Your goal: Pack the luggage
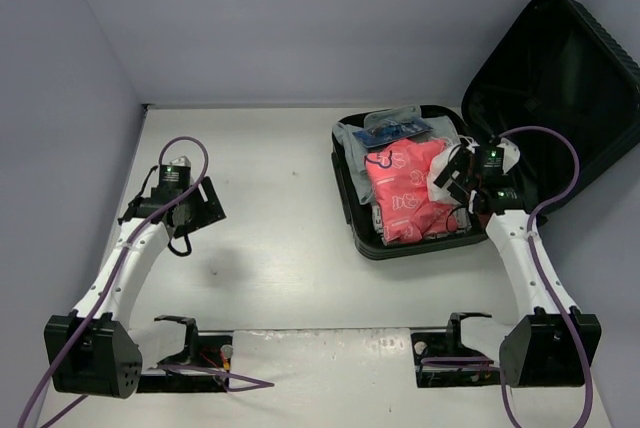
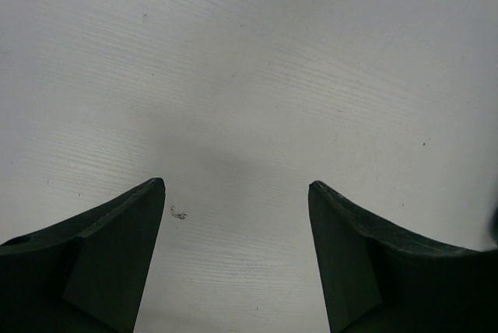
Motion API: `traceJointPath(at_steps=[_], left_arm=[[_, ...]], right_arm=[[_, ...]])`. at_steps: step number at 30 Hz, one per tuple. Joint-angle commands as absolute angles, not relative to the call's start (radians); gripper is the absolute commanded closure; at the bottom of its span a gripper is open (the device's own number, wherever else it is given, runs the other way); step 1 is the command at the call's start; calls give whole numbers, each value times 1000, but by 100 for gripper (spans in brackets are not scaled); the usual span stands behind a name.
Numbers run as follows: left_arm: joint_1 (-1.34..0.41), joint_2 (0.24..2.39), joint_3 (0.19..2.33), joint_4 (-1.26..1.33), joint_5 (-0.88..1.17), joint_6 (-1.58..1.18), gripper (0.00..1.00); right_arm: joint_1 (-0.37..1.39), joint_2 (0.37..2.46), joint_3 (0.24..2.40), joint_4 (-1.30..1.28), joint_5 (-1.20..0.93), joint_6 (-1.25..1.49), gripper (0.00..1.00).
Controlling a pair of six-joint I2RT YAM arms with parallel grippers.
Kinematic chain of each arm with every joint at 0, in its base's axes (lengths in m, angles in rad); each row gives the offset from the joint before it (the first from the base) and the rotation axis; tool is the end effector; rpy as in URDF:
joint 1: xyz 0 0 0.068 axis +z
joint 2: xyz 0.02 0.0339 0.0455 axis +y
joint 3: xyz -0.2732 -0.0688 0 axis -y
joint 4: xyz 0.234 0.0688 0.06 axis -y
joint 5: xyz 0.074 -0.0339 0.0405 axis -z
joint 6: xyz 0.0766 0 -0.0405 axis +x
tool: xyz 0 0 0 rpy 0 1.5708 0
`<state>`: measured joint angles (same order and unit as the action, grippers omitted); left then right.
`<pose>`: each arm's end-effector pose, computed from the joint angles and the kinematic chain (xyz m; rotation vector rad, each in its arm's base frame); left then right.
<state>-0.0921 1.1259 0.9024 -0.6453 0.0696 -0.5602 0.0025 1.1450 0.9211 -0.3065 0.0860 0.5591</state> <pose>0.2395 -0.0275 0.2519 -0.5428 2.4125 -0.3716 0.2783 -0.0059 0.2928 0.6291 2.0127 0.2475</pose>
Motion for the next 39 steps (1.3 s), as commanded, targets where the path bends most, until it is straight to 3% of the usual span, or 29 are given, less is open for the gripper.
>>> traceJointPath(at_steps=[1,18,21,22,23,26,39], left_arm=[[-86,1127,939,-609,58,-546,31],[-72,1140,940,-611,57,-545,31],[-72,1141,940,-611,58,-545,31],[-72,1140,940,-612,58,-545,31],[-72,1141,940,-611,58,-545,31],[-72,1141,940,-609,61,-545,31],[-72,1141,936,-609,77,-546,31]], right_arm=[[11,1118,973,-262,51,538,23],[12,965,876,-267,-15,531,20],[11,936,844,-270,-3,531,26],[12,913,836,-270,-3,529,32],[12,905,830,-270,3,528,45],[12,893,825,-270,17,517,59],[26,939,861,-267,-169,427,62]])
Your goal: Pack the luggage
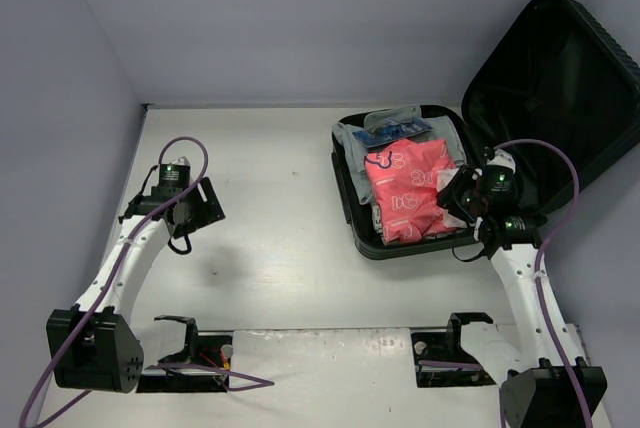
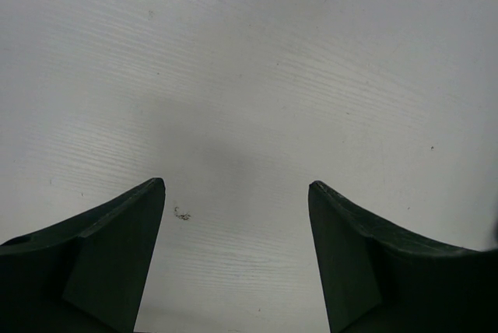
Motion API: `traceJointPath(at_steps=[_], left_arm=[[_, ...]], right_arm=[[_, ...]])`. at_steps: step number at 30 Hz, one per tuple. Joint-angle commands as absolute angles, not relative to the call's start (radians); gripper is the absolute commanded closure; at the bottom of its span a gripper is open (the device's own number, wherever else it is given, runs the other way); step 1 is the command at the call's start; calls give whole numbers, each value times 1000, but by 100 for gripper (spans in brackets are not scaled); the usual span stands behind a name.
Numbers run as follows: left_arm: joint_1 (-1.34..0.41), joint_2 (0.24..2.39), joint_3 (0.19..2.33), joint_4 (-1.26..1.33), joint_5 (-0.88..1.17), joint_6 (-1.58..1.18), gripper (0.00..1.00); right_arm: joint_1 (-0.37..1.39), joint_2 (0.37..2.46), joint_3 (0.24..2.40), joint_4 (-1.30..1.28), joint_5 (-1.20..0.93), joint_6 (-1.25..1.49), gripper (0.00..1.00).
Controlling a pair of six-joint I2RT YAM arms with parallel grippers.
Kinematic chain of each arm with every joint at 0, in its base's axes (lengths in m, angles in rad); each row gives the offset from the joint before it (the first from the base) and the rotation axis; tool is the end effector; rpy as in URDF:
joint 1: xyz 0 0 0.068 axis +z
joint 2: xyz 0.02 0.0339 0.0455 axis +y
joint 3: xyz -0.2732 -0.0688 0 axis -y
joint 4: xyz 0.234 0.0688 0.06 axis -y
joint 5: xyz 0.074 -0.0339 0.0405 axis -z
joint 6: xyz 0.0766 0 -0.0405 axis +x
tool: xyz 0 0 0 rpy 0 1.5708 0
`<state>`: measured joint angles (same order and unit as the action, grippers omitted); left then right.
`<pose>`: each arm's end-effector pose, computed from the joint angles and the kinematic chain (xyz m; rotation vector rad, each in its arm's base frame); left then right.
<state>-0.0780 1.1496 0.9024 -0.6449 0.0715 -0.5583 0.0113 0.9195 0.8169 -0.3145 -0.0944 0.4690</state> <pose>0.2431 -0.0245 0.2467 -0.5628 2.4307 -0.3602 0.2306 0.0098 0.3056 0.3953 1.9692 0.4028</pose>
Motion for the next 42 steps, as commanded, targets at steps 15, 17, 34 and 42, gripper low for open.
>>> traceJointPath(at_steps=[15,17,34,42], left_arm=[[-72,1127,936,-604,84,-546,31],[-72,1123,934,-603,81,-545,31],[-71,1104,933,-603,78,-545,31],[-72,1109,933,-603,81,-545,31]], right_arm=[[15,1044,1078,-262,199,253,59],[-32,1074,1072,-262,195,258,59],[-133,1221,858,-219,-429,221,62],[-114,1227,743,-250,-463,314,62]])
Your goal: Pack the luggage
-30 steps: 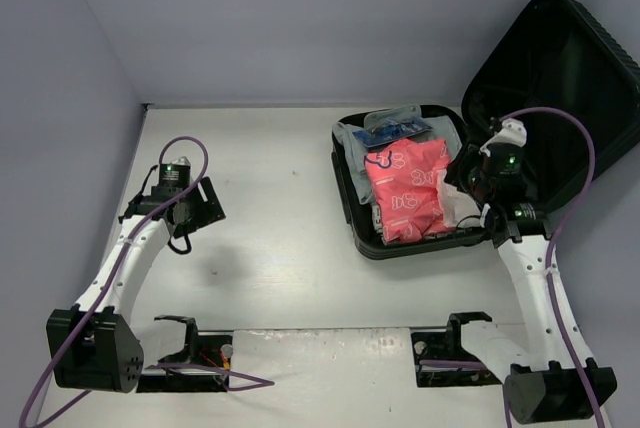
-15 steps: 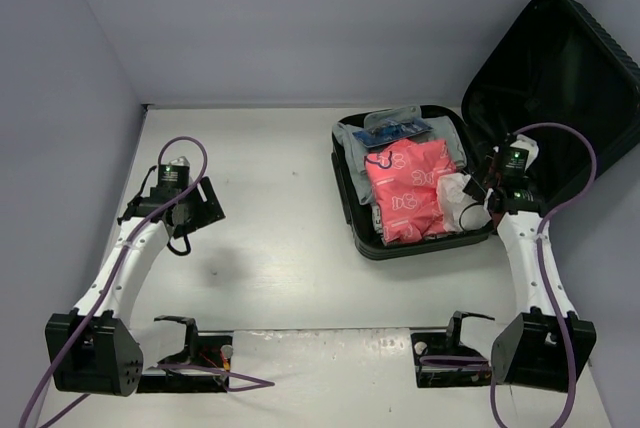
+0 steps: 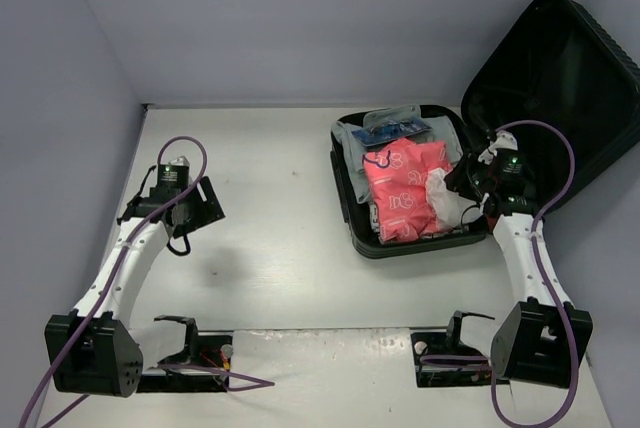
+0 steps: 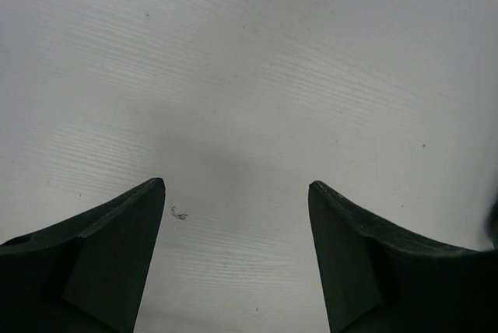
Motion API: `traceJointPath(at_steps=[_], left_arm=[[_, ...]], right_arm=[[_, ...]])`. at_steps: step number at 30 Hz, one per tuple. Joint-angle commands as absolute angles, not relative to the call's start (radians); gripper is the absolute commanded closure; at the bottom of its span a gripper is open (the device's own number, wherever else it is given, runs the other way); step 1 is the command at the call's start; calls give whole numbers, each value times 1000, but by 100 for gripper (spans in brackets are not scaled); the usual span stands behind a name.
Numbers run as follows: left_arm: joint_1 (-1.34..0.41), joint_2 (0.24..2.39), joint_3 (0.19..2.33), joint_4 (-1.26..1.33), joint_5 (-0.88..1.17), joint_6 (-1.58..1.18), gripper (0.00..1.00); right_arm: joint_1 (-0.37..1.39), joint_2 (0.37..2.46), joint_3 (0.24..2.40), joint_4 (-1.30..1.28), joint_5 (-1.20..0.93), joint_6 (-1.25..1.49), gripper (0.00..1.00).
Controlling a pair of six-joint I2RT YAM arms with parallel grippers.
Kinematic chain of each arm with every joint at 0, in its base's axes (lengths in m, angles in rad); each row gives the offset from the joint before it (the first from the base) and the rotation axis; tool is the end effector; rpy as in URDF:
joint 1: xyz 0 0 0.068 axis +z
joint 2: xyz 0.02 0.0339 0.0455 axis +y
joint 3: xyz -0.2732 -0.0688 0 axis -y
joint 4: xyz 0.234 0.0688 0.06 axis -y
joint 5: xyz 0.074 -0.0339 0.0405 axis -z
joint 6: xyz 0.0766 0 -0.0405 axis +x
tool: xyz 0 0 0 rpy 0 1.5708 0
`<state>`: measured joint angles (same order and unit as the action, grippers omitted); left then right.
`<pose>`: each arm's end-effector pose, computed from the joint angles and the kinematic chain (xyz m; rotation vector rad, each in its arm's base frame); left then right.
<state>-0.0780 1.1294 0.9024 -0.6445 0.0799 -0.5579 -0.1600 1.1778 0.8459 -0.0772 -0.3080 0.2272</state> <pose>0.2404 -0.0249 0.2512 -0.5532 2.4130 -0.3762 0.2910 -0.0234 0.2879 0.1816 1.9675 0.3483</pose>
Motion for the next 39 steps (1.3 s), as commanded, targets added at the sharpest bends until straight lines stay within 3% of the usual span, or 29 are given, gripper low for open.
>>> traceJointPath(at_steps=[1,17,22,30,39], left_arm=[[-72,1109,933,-604,81,-545,31],[-71,1103,933,-604,75,-545,31],[-72,1101,933,-603,77,-545,31],[-72,1098,931,-600,83,-545,31],[-72,1103,928,-592,94,-545,31]], right_arm=[[-114,1230,732,-250,-448,322,61],[-112,1083,957,-250,-138,235,38],[-112,1040,1135,-245,75,115,37],[-117,1022,1278,-68,738,-98,37],[-210,1118,1348,140,828,-209,38]])
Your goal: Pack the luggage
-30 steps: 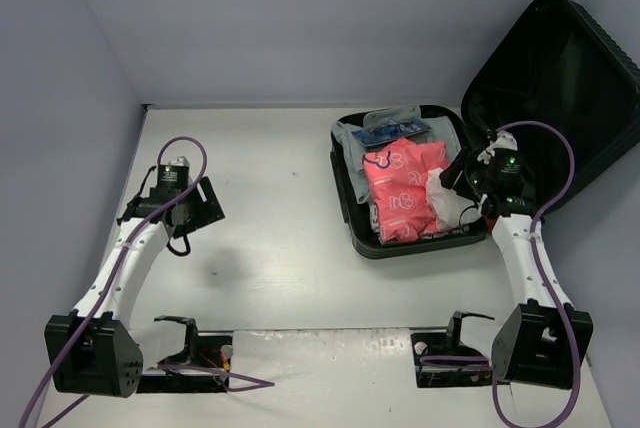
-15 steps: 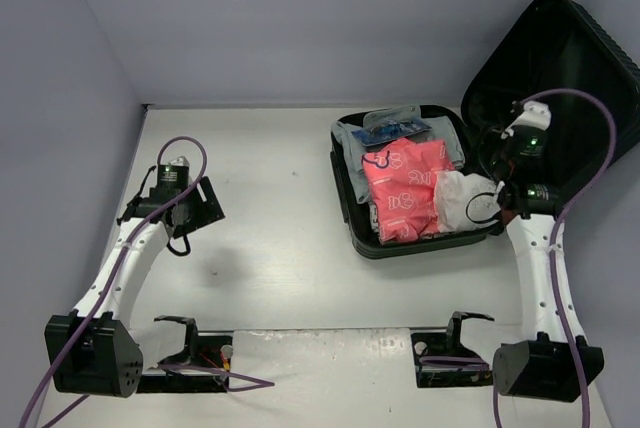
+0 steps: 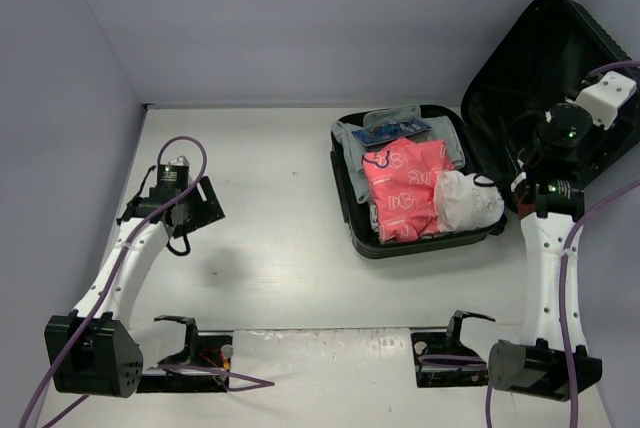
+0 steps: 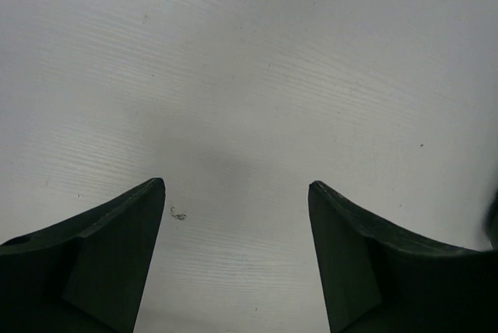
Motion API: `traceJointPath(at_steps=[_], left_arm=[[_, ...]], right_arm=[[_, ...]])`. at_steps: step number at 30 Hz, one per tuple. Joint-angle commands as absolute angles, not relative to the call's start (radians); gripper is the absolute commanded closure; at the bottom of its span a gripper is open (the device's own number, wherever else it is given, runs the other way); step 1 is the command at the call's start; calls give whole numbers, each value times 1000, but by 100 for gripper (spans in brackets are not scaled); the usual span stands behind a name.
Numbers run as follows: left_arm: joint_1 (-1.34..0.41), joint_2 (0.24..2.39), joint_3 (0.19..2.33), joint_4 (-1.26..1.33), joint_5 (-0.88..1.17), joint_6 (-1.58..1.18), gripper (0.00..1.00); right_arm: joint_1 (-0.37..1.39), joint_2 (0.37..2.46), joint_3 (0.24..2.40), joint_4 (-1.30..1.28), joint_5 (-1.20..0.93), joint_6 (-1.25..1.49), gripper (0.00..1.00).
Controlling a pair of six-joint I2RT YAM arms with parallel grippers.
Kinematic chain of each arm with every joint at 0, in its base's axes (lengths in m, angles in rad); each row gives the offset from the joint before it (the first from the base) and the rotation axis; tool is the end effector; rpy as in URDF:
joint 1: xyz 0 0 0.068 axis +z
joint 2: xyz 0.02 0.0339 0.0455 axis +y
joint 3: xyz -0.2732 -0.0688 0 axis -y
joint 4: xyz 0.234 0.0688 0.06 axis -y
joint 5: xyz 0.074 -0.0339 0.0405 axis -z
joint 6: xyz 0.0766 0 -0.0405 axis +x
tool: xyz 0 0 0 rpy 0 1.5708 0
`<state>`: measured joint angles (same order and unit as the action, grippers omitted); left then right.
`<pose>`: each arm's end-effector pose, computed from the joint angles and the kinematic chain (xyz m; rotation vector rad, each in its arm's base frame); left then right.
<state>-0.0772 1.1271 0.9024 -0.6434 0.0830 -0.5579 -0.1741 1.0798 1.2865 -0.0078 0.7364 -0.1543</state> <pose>0.2402 -0.0249 0.2519 -0.5520 2.4102 -0.3805 0.2236 -0.0916 0.4870 0.6397 1.3231 -0.7714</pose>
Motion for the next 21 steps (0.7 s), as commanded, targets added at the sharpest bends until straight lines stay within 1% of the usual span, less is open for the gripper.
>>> traceJointPath(at_steps=[1,8,10,11,12,14,15,17,21], left_arm=[[-72,1103,927,-592,94,-545,31],[-72,1098,922,-584,95,-541,31],[-72,1101,922,-583,95,-541,31],[-72,1101,922,-583,97,-541,31],[-72,1103,922,-583,95,-541,31],[-72,1104,923,-581,94,-541,31],[-72,1104,923,-581,94,-541,31],[-72,1103,923,-583,92,-541,31],[-72,1094,923,-583,94,-545,31]], right_arm=[[-222,1127,1357,141,828,-206,38],[-293,1221,1423,184,796,-193,39],[-311,1241,1433,190,785,-195,41],[-317,1259,1440,198,784,-198,43],[-319,1267,1443,201,782,-201,52],[-322,1284,1456,207,779,-201,66],[-322,1285,1459,210,776,-199,83],[-324,1289,1462,209,770,-204,99],[-304,1226,1424,207,718,-212,100]])
